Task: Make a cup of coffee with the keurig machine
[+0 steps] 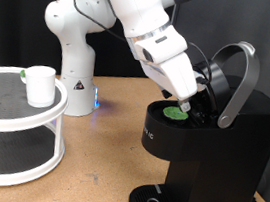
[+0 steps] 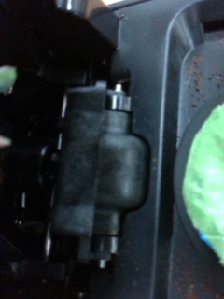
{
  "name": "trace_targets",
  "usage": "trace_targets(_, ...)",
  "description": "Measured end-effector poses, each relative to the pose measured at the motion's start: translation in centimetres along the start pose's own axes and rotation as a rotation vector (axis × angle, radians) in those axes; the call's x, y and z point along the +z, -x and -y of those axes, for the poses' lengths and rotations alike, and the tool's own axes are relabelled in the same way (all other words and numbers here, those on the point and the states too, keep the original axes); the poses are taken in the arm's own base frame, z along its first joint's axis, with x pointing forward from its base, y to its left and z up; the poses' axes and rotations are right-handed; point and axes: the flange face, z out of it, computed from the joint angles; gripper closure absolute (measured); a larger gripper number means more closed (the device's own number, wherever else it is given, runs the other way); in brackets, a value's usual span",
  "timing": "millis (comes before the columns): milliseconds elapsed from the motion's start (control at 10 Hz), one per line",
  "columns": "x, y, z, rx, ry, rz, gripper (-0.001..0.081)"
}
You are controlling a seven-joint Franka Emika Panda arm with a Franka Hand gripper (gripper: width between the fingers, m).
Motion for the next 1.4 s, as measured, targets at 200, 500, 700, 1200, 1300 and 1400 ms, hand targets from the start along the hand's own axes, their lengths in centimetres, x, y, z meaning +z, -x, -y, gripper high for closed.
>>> trace_targets(200, 0.0, -0.1, 0.1, 0.001, -0.007, -0.013, 0.0034)
trace_targets(500, -1.3, -0.4, 0.1, -0.015, -0.020, -0.084, 0.0003)
trace_targets(700, -3.5, 0.1, -0.2, -0.005, -0.038, -0.117, 0.0003)
trace_targets(1200, -8.2, 2.3, -1.4, -0.005, -0.037, -0.133, 0.0003)
trace_targets(1300, -8.2, 2.3, -1.3, -0.006, -0.039, -0.133, 0.0003)
trace_targets(1400, -8.2, 2.4, -1.3, -0.005, -0.040, -0.134, 0.0003)
